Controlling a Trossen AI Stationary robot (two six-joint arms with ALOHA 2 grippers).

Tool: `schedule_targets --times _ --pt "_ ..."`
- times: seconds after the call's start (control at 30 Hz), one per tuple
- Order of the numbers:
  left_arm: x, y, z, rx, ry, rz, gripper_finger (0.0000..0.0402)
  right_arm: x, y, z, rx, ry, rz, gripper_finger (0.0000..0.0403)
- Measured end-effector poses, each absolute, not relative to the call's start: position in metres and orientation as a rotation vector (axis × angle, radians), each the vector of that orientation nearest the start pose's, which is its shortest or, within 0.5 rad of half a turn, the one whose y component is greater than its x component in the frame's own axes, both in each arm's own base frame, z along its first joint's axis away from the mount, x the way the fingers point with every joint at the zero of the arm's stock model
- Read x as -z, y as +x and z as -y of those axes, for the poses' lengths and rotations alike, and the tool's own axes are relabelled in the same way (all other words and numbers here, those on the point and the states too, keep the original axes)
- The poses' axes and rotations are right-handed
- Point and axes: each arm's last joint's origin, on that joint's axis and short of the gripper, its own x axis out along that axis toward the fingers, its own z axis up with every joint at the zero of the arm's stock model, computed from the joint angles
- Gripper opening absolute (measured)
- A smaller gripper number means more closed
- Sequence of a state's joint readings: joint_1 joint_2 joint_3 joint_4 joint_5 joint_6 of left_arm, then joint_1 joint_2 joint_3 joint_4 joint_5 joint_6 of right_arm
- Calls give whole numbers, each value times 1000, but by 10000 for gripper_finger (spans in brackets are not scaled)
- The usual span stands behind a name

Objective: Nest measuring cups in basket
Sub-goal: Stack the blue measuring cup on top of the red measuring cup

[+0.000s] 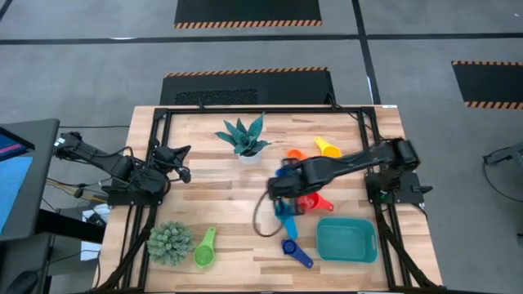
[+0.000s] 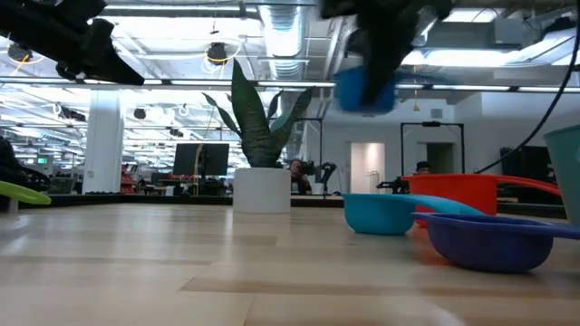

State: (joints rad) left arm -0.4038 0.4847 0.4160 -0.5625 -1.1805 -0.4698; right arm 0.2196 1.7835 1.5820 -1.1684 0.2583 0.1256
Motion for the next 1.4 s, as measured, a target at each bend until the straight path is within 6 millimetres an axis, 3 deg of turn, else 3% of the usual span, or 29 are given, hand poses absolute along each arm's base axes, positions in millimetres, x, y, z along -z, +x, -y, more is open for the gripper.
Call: schedule_targets --times 0.1,0.2,0.37,0.47,0.73,1.1,1.4 --pt "-223 101 14 -829 2 -258 0 -289 312 -69 193 -134 -1343 16" --pt "-223 101 14 -824 -6 -259 0 -287 286 -73 235 -75 -1302 16" --pt "-223 101 14 -817 -8 -263 0 -258 251 -78 267 -40 -1211 15" --pt "-223 101 14 -816 -11 -262 0 -237 240 -78 262 4 -1161 15" --pt "-223 101 14 -818 -11 -261 0 -222 241 -80 204 43 -1112 16" --pt "-223 101 14 -821 -10 -259 0 -191 267 -92 155 99 -1153 17" --pt "-223 101 14 -828 -7 -256 0 -192 269 -94 127 142 -1178 75"
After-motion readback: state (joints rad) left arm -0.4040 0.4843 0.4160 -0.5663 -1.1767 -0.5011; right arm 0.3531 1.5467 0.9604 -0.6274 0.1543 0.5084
